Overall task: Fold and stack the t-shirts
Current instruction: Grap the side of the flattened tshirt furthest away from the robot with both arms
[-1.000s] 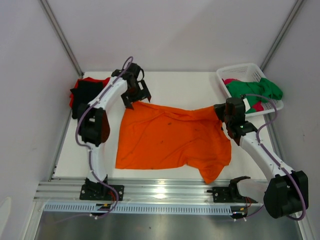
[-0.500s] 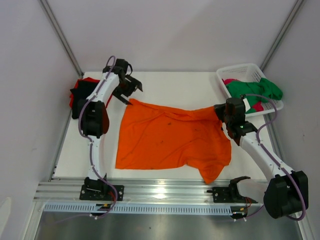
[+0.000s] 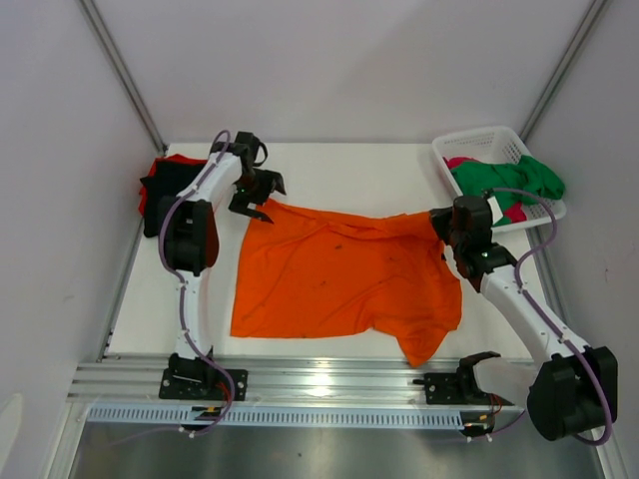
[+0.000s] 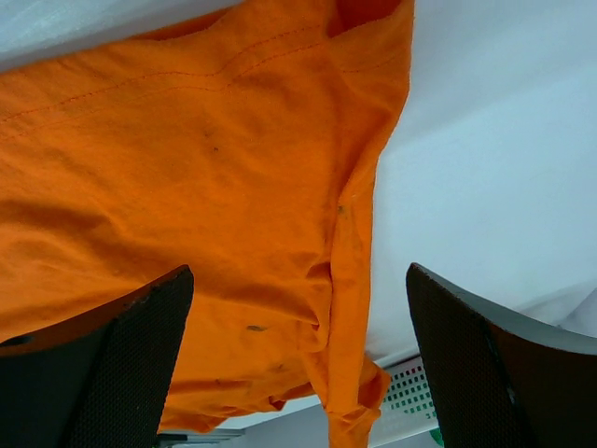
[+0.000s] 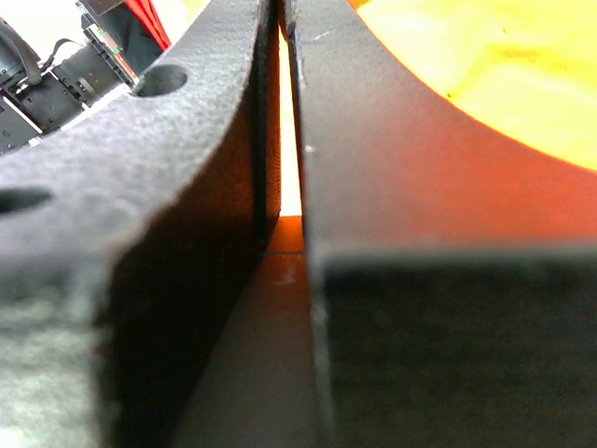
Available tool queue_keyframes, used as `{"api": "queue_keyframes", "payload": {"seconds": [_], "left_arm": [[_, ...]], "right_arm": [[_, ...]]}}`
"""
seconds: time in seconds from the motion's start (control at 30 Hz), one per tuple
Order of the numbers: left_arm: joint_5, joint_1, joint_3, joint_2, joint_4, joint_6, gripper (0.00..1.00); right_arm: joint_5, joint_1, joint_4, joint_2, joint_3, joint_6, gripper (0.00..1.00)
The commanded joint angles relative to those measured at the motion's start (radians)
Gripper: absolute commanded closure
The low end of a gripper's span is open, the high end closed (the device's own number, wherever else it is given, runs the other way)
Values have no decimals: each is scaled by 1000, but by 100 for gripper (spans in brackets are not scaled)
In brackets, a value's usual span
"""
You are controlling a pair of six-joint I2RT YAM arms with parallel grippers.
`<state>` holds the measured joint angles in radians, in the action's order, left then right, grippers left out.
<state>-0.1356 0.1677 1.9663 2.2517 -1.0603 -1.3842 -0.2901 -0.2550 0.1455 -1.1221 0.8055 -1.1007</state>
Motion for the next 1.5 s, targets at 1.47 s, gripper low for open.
{"api": "queue_keyframes", "payload": {"seconds": [1.47], "left_arm": [[51,-11,149,149,19,-150,41]], "right_arm": [[-84,25,135,65,126,73,100]]}}
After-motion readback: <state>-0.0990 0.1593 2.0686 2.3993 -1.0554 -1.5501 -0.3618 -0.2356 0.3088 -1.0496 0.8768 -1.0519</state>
